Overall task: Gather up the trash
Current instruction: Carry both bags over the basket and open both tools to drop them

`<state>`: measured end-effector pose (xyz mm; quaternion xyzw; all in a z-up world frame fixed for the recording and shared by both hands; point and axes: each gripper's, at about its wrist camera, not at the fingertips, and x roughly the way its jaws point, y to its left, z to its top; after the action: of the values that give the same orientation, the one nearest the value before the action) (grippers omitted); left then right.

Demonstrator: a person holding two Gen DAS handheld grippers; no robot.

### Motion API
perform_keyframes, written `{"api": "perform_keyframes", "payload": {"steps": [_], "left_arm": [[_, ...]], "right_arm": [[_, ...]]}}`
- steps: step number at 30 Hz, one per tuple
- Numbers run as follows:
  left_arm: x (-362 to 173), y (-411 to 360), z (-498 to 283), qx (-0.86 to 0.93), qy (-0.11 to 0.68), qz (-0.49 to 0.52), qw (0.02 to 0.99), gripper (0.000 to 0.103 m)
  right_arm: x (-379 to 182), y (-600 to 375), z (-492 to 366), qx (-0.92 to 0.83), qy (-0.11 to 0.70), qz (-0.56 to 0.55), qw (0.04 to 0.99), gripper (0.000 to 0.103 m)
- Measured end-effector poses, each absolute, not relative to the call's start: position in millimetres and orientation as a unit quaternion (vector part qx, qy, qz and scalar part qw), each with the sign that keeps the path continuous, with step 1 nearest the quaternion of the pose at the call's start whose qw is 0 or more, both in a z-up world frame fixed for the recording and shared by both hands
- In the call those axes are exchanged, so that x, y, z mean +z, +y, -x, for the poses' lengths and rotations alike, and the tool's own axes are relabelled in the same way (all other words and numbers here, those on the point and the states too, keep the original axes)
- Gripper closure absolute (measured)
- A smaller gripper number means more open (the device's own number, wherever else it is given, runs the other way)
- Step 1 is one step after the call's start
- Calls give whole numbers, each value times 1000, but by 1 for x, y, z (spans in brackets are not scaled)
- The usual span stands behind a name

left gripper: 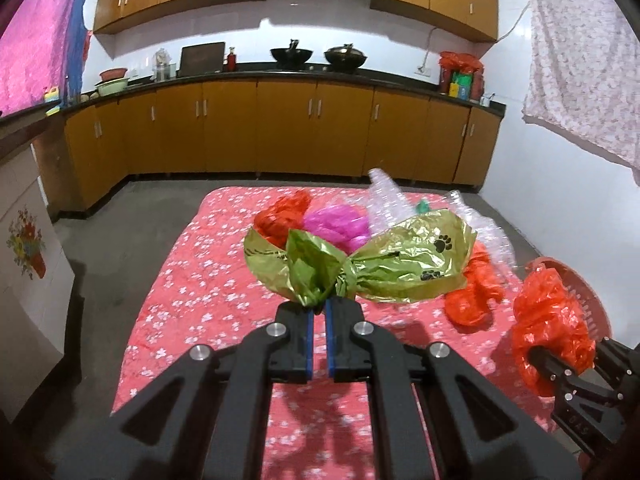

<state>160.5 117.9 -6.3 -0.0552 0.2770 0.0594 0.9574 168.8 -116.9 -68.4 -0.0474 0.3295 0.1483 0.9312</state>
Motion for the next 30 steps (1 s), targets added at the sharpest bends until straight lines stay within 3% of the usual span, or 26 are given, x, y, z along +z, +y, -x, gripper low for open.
{"api": "perform_keyframes", "payload": {"steps": [30], "left_arm": [[1, -70, -222, -119, 286, 34, 950, 97]], "right_arm": [[-43, -292, -166, -36, 290, -23, 956, 66]]}}
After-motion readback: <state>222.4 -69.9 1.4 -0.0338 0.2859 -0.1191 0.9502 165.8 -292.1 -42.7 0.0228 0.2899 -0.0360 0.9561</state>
